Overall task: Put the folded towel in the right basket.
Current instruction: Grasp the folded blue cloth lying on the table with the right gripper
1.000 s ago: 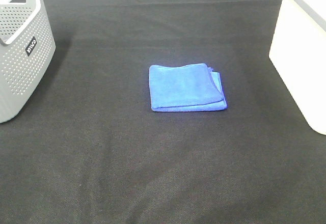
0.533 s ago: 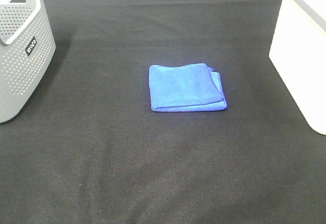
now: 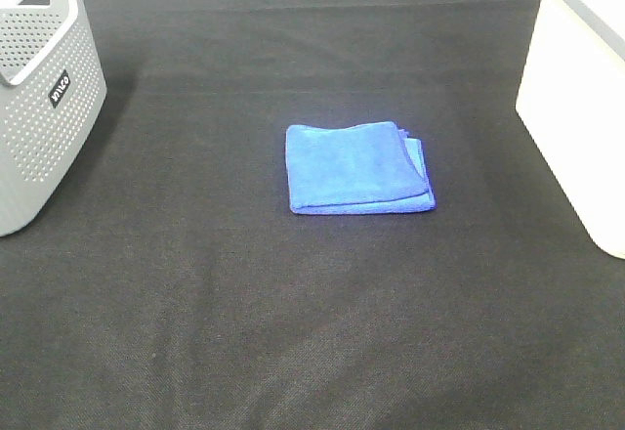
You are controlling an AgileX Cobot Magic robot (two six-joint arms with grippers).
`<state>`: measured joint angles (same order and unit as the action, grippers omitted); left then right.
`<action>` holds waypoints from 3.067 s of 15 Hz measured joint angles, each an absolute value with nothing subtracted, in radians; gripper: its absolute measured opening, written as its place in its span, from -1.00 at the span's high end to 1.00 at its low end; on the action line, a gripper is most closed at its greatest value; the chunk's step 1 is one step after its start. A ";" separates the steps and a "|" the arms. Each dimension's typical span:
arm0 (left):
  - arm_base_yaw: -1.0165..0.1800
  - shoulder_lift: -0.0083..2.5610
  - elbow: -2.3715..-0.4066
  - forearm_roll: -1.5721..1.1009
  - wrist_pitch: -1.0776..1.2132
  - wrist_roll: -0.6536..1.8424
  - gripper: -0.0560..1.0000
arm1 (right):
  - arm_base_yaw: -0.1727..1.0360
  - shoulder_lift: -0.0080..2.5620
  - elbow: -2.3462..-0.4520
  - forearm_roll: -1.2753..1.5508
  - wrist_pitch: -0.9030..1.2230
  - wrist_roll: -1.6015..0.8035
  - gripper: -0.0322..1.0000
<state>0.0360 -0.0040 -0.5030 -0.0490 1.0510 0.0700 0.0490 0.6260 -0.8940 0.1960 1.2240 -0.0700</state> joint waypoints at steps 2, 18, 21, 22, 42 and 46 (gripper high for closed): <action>0.036 -0.004 -0.503 -0.049 1.051 0.070 -0.98 | 0.049 0.824 -1.063 0.271 1.223 -0.068 -0.91; 0.036 -0.004 -0.503 -0.049 1.051 0.070 -0.98 | 0.256 2.009 -1.654 0.462 1.093 -0.030 -0.91; 0.036 -0.004 -0.503 -0.049 1.051 0.070 -0.98 | 0.256 2.195 -1.798 0.435 1.083 -0.030 -0.91; 0.036 -0.004 -0.503 -0.049 1.051 0.070 -0.98 | 0.256 2.225 -1.824 0.420 1.072 -0.030 -0.91; 0.036 -0.004 -0.503 -0.049 1.051 0.070 -0.98 | 0.175 2.411 -1.864 0.387 0.975 0.000 -0.91; 0.036 -0.004 -0.503 -0.049 1.051 0.070 -0.98 | 0.221 2.434 -1.872 0.492 0.944 -0.052 -0.80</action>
<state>0.0360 -0.0040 -0.5030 -0.0490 1.0510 0.0700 0.2210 2.4340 -1.8720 0.4920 0.9440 -0.0520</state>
